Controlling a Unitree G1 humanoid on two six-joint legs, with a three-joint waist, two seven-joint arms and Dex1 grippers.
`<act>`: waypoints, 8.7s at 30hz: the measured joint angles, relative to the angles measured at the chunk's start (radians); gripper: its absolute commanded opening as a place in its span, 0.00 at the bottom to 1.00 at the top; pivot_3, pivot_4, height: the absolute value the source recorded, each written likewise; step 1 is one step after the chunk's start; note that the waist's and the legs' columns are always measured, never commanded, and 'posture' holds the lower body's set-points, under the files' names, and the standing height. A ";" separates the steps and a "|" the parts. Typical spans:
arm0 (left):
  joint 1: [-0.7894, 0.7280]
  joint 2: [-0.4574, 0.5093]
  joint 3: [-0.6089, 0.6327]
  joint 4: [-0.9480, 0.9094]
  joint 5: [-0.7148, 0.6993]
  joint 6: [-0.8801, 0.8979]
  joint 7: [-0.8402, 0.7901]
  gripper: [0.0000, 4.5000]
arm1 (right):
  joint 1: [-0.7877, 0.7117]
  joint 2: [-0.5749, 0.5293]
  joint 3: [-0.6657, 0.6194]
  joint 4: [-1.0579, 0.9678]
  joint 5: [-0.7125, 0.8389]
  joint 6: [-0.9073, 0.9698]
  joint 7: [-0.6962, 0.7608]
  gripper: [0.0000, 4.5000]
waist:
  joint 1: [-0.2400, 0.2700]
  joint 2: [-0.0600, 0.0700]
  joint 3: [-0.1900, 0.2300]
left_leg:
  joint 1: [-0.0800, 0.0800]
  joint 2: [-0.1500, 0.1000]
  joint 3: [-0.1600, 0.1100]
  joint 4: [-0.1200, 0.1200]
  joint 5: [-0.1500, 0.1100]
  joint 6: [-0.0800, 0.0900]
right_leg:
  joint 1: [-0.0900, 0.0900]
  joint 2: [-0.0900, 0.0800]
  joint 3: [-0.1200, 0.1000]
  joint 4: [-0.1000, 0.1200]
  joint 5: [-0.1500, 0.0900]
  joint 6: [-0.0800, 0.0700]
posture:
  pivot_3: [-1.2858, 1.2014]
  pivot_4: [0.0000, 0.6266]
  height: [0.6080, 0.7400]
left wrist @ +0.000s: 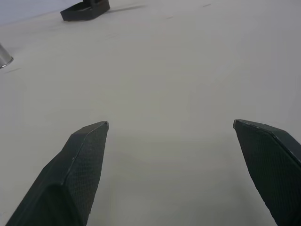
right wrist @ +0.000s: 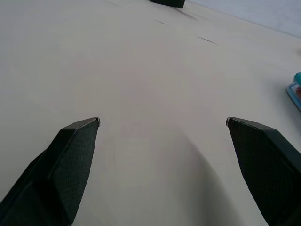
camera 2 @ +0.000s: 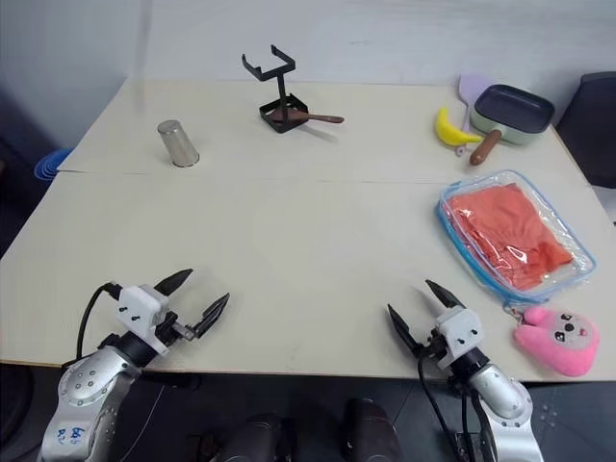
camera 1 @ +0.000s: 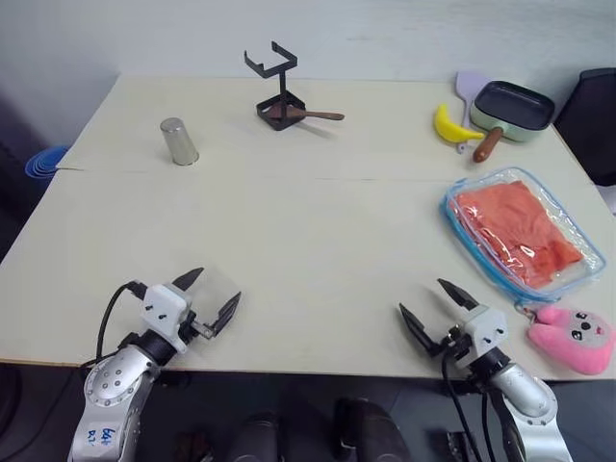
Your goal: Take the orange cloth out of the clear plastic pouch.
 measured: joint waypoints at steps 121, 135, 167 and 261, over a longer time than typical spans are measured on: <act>-0.224 0.201 -0.050 -0.093 -0.343 0.260 -0.392 1.00 | -0.308 -0.367 -0.004 -0.325 0.563 1.046 0.539 0.01 | 0.013 0.003 0.000 | -0.001 -0.001 -0.001 0.000 0.002 -0.001 | 0.001 0.000 -0.001 -0.002 0.000 0.000 | 0.52 0.24 1.00; -0.229 0.193 -0.054 -0.060 -0.319 0.229 -0.398 1.00 | -0.238 -0.653 -0.276 -0.139 0.478 0.991 0.599 0.85 | 0.027 0.004 0.000 | -0.002 -0.002 -0.001 0.000 0.003 0.001 | 0.001 -0.001 -0.001 -0.002 0.000 0.001 | 0.52 0.24 1.00; -0.260 0.158 -0.113 -0.033 -0.321 0.219 -0.417 1.00 | -0.490 -0.577 -0.040 -0.276 0.651 1.292 0.619 0.01 | 0.016 0.003 0.001 | 0.002 0.000 -0.003 0.001 0.003 -0.002 | 0.004 0.000 -0.002 -0.003 0.000 0.001 | 0.52 0.24 1.00; -0.582 0.116 -0.336 0.221 -0.135 0.417 -0.530 0.00 | -0.852 -0.410 0.290 0.707 -0.204 -0.374 0.703 0.01 | 0.001 0.004 0.001 | -0.012 -0.003 -0.009 0.016 0.005 0.000 | -0.001 -0.001 -0.009 0.005 0.002 0.003 | 0.52 0.24 1.00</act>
